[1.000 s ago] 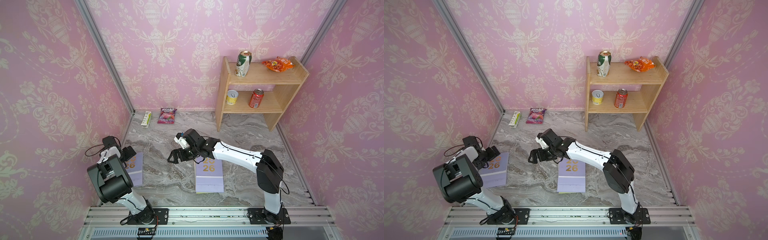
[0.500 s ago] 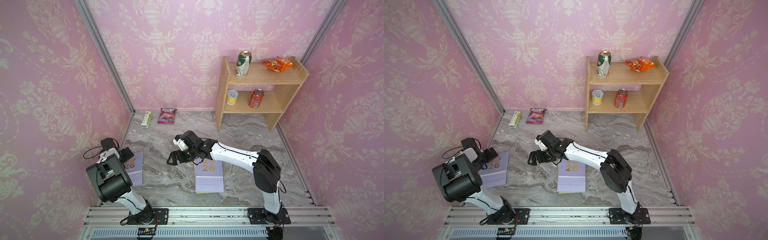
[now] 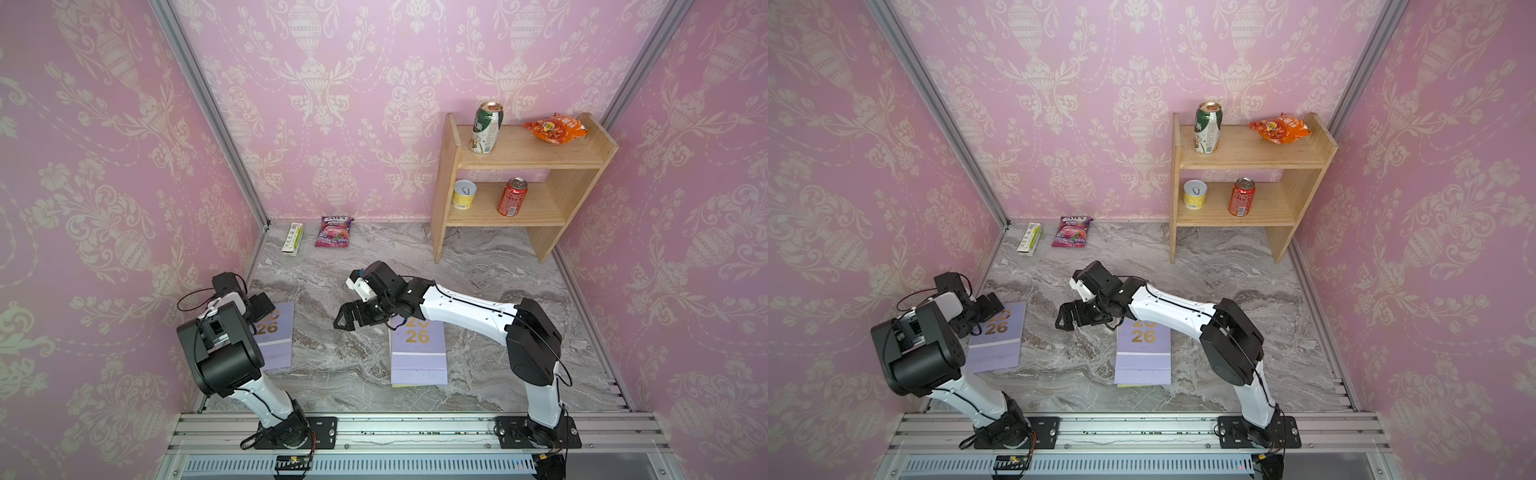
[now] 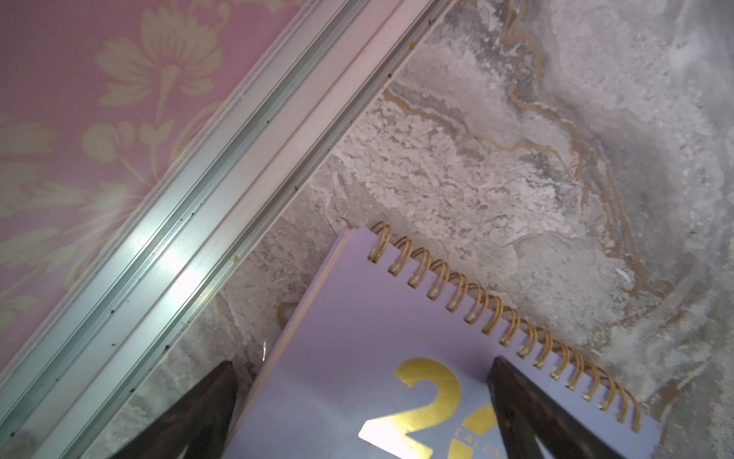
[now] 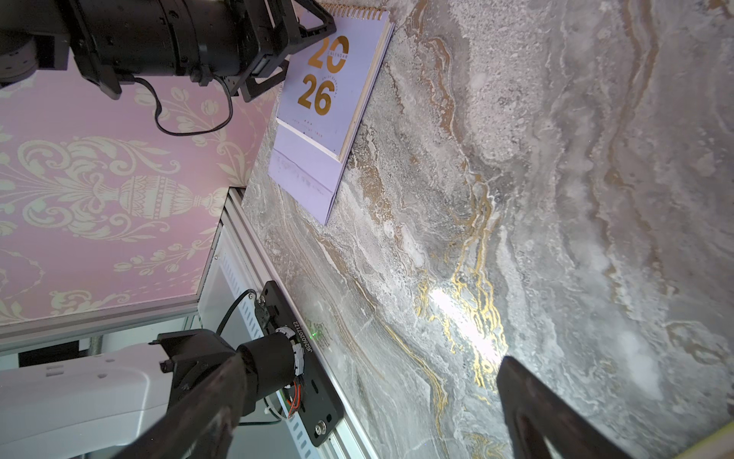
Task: Stack the calendars
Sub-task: Move the calendar to the center of the board.
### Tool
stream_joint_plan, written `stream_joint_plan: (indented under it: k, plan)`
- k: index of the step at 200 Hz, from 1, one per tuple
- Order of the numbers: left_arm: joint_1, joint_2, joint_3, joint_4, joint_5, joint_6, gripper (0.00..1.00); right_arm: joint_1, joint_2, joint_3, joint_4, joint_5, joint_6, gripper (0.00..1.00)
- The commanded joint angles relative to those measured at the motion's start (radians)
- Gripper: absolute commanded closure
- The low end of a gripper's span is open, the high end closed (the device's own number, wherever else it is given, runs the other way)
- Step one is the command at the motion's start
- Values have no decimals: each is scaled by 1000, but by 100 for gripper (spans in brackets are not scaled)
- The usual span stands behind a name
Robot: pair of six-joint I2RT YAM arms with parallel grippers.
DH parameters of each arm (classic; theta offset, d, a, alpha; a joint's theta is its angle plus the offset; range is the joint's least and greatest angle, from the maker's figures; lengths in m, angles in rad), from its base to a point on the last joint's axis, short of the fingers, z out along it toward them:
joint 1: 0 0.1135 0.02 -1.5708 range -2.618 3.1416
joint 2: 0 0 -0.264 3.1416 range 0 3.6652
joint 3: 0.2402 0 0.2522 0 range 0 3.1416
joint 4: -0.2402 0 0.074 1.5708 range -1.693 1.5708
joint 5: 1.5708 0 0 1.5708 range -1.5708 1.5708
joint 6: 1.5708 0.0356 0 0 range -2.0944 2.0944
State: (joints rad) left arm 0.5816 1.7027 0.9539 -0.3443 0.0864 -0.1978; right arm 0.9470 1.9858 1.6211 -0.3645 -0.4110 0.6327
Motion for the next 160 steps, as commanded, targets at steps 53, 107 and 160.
stream_joint_plan:
  k: [53, 107, 160]
  plan:
    - [-73, 62, -28, -63, 40, -101, 1, -14, 9, 1, -11, 18, 14, 0]
    - [-114, 14, -20, -66, 99, -130, 1, -12, 68, 73, -49, 51, 40, 0]
    - [-168, -12, -35, -35, 157, -195, 1, -9, 168, 180, -63, 52, 81, 0]
